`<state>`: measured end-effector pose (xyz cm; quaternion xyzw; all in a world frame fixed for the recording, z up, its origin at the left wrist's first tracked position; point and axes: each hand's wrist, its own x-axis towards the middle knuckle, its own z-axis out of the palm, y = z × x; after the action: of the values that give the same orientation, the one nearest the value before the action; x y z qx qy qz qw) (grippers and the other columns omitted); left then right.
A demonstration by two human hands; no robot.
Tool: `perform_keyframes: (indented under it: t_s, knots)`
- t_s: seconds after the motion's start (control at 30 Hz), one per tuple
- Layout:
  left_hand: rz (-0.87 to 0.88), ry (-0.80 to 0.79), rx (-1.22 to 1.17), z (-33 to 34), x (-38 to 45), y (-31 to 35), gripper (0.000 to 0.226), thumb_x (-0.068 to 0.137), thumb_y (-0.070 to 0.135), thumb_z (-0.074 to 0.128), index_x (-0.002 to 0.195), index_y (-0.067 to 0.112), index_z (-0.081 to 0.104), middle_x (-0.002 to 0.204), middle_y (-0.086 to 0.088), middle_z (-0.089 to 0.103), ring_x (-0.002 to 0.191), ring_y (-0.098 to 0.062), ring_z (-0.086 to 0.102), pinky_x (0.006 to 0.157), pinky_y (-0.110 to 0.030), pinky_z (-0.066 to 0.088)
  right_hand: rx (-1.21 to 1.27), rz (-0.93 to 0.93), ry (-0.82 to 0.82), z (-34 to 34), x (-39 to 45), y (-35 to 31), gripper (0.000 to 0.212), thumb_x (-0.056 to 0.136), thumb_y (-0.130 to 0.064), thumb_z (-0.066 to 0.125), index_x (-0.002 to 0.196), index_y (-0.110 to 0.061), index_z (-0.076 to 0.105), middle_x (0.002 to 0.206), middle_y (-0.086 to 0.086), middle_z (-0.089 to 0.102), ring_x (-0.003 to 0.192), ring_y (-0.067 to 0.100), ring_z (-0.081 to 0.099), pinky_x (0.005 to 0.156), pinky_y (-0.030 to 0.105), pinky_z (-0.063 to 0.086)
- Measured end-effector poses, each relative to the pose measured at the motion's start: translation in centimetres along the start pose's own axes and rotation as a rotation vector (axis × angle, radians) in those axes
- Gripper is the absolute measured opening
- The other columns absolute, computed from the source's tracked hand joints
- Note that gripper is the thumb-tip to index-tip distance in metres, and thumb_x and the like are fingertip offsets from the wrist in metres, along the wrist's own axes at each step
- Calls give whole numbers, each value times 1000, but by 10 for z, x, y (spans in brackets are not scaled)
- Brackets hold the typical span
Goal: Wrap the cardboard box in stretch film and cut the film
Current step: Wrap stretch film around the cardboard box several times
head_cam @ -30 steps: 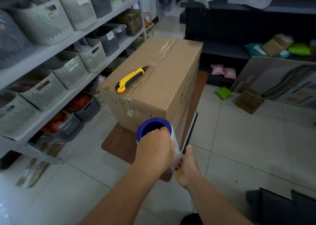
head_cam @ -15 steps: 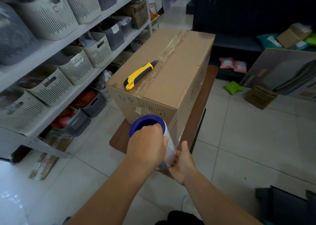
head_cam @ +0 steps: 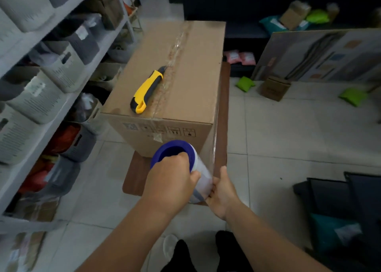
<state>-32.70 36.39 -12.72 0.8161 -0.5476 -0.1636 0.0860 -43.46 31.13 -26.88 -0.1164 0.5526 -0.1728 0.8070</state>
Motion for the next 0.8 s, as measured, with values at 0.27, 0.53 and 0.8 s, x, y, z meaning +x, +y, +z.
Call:
perform_keyframes:
  t_s: [0.27,0.53,0.8]
  knots:
    - [229,43,-38,-8,-2,-34,20,91,35,55,103,19,58,91,7,55,78,-8,48,62,-18,33,154,-142,75,12,-1,33,74,99,-57,18,123,1,58,67,6,69,68,14,61,62,25,46]
    - [235,42,51,-14,-3,-42,24,92,41,50,102,19,54,93,6,53,75,-9,42,60,-20,31,167,-161,87,25,-4,41,75,99,-57,20,129,3,53,110,18,67,95,23,63,74,29,49]
    - [368,0,87,-24,2,-70,25,92,39,51,108,20,53,94,7,51,76,-9,43,61,-19,33,212,-196,149,52,-8,60,70,98,-59,20,111,-2,59,104,18,69,94,24,65,68,28,48]
